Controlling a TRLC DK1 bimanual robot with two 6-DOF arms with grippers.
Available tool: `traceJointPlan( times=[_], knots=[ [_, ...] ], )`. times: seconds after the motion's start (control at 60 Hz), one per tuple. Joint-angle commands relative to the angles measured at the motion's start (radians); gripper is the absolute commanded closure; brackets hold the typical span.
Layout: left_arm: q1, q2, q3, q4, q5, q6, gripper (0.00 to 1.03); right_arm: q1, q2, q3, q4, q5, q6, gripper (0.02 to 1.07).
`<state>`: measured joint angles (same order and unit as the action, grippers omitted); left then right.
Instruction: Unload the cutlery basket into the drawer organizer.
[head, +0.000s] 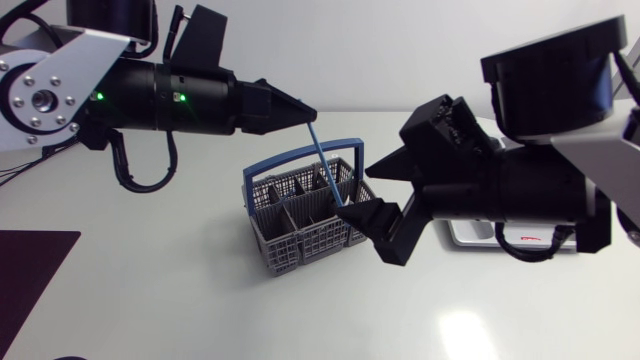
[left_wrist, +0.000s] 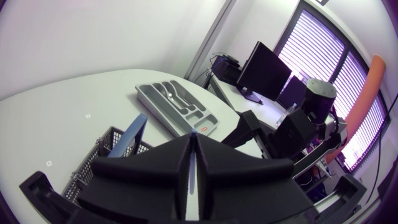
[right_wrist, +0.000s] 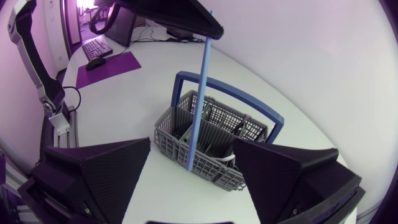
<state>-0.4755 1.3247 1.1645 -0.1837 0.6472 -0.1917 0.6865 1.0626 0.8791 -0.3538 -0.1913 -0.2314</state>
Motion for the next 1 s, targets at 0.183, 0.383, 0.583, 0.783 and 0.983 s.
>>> traceJointPlan(
  times=[0.183,0.383,0.583,0.783,0.983],
  knots=[
    [-0.045,0.039,0.072,-0.008,0.016,-0.045,1.0,-0.031,0.137,0.067,0.024,-0.013,0.02,0.26],
    [-0.037,0.05,0.073,-0.01,0.016,-0.045,1.0,-0.039,0.142,0.049,0.07,-0.011,0.021,0.78],
    [-0.028,0.067,0.083,-0.034,0.016,-0.045,0.9,-0.031,0.152,0.044,0.07,-0.023,0.017,1.02],
    [-0.015,0.064,0.103,-0.045,0.017,-0.045,0.65,-0.027,0.16,0.023,0.053,-0.045,0.007,1.02],
    [0.072,0.045,0.202,-0.063,0.017,-0.045,0.38,-0.051,0.1,-0.022,0.015,-0.046,0.001,1.02]
  ],
)
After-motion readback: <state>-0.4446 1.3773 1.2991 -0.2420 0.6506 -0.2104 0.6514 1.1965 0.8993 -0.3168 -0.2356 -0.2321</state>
